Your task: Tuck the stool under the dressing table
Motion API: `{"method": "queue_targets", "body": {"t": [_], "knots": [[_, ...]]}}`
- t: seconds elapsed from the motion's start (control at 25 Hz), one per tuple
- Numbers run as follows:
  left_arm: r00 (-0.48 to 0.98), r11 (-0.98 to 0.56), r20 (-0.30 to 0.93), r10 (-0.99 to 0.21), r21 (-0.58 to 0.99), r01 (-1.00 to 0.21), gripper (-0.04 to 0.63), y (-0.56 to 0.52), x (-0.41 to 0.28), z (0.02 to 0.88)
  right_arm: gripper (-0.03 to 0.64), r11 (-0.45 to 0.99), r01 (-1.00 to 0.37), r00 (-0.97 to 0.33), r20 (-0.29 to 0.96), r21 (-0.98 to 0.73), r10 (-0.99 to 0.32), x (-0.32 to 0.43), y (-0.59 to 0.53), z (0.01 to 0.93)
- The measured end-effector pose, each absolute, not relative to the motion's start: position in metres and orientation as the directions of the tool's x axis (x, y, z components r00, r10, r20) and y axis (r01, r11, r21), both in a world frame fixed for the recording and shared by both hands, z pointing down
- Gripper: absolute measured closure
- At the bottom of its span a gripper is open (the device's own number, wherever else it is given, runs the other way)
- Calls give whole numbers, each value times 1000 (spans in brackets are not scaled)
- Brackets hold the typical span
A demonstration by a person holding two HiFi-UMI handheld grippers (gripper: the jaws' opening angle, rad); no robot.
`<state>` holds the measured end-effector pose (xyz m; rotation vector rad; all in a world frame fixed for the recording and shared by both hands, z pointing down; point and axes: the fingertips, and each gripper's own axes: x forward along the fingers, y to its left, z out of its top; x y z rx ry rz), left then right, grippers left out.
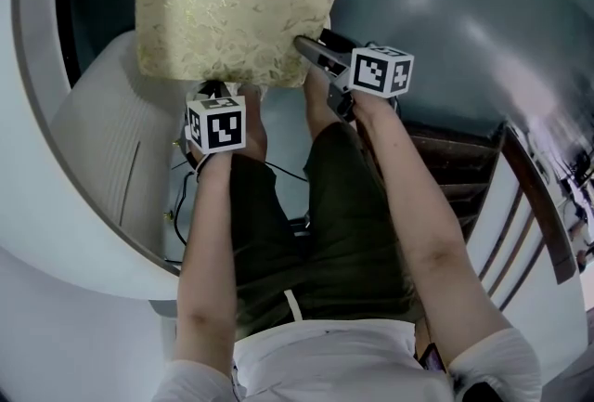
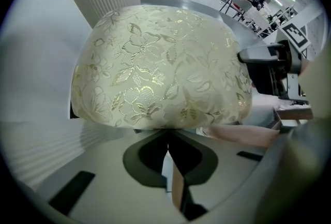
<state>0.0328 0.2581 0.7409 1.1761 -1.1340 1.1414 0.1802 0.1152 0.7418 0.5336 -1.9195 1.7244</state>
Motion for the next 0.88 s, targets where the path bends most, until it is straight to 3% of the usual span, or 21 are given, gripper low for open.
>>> {"method": "queue_targets", "body": {"t": [0.88], "knots": [[75, 110, 997, 14, 73, -991, 592, 255, 29, 743, 316, 119, -608, -793, 609, -785, -30, 181, 116, 742]]}}
